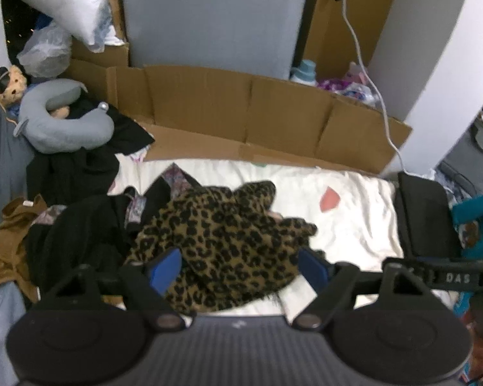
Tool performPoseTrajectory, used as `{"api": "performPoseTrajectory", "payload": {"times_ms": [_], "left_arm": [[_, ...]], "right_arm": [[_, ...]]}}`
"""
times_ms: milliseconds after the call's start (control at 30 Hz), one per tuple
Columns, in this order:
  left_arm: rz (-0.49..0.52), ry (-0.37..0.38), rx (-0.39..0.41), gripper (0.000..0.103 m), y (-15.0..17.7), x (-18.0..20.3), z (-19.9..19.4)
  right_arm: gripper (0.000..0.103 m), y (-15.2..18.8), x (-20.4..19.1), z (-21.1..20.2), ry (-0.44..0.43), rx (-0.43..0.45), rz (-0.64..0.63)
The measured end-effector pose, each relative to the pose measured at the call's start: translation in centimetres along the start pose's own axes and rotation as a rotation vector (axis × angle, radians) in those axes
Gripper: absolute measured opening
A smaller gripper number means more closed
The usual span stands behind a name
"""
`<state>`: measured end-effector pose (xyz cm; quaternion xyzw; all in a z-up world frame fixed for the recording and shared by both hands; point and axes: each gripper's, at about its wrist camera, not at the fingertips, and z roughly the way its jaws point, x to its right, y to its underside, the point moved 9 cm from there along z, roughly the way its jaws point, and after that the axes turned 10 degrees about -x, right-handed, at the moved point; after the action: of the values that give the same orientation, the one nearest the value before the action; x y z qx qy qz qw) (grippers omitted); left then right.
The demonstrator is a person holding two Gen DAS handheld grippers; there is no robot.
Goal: Fold clothes
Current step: 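Lower both grippers onto the leopard-print garment and grasp its waistband edge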
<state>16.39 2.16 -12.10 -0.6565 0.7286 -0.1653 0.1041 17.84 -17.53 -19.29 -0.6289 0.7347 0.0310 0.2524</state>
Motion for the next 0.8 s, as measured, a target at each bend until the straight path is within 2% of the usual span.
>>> {"api": "performPoseTrajectory", "payload": {"times_ms": [67, 200, 333, 433, 533, 700, 800], "left_arm": [[-0.008, -0.030, -0.014, 0.079, 0.3, -0.6, 1.9], [-0.048, 0.002, -0.037, 0.077, 1.3, -1.3, 5.6], [-0.048, -0.013, -0.021, 0.077, 2.3, -2.1, 8.0], [-0.104, 0.013, -0.032, 0.077, 3.0, -3.2, 9.6], [-0.129, 0.025, -0.020, 0.077, 3.3, -3.8, 10.2], [-0.083, -0.013, -0.004, 0.077, 3.8, -3.9, 10.7], [-0.085, -0.027, -0.003, 0.077, 4.0, -4.4, 11.1]], "right_arm": [[0.084, 0.1, 0.5, 1.4, -0.017, 0.003, 0.008], [0.081, 0.5, 1.8, 4.1, -0.056, 0.014, 0.038], [0.078, 0.9, 3.1, 6.3, -0.113, 0.008, 0.122], [0.078, 1.1, 4.3, 8.3, -0.150, -0.021, 0.220], [0.078, 1.1, 4.8, 9.8, -0.193, -0.031, 0.291], [0.078, 0.4, 5.1, 11.8, -0.211, -0.015, 0.359], [0.078, 0.0, 5.0, 13.2, -0.251, -0.020, 0.416]]}}
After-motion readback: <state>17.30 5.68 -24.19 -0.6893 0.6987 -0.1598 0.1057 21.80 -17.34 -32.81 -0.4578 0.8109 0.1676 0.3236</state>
